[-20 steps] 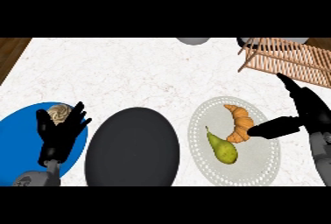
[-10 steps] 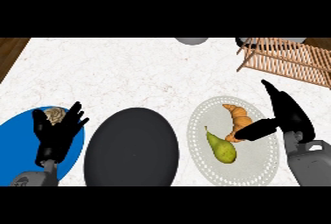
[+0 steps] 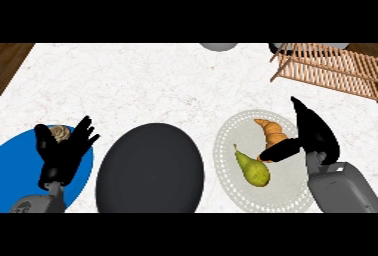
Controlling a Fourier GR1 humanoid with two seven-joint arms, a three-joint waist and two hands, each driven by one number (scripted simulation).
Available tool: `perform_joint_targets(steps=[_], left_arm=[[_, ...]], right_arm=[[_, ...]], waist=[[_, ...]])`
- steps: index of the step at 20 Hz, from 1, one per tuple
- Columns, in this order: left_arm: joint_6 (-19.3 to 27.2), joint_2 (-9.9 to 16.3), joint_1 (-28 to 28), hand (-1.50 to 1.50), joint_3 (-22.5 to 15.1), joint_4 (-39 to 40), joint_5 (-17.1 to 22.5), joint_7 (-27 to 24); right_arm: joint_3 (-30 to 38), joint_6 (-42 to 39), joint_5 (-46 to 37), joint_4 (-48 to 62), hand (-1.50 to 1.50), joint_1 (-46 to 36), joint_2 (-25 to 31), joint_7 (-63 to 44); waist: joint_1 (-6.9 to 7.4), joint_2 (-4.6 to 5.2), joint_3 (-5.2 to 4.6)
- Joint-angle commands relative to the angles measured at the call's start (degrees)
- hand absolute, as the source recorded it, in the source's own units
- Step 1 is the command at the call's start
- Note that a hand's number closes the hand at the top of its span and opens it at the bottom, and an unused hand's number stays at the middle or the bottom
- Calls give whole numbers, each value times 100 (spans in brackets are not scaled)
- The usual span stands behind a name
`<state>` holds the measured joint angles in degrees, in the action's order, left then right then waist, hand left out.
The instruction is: Pick the croissant from the placemat and place it in the tiered shelf
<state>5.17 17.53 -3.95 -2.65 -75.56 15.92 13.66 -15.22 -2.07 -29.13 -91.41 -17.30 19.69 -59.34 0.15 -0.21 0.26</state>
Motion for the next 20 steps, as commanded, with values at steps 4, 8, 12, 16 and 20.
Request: perform_joint_targets(steps=[4, 8, 12, 16, 20], left_arm=[[-241, -74, -154, 0, 216, 258, -41, 169], [-32, -200, 58, 0, 132, -161, -199, 310], [35, -582, 131, 0, 27, 212, -514, -241], [-199, -274, 288, 0, 249, -600, -317, 511], [-354, -301, 295, 0, 407, -463, -349, 374]], right_arm=[[159, -224, -468, 189, -150, 94, -248, -210], [401, 220, -786, 1552, -150, -257, -421, 532], [430, 217, -1090, 1556, -150, -166, -477, 615], [417, 543, -1374, 1613, -150, -110, -840, 813], [415, 750, -1620, 1925, -150, -157, -1139, 935]], waist=[[-21, 19, -27], [31, 29, -24], [0, 27, -26], [10, 18, -25], [8, 20, -26]])
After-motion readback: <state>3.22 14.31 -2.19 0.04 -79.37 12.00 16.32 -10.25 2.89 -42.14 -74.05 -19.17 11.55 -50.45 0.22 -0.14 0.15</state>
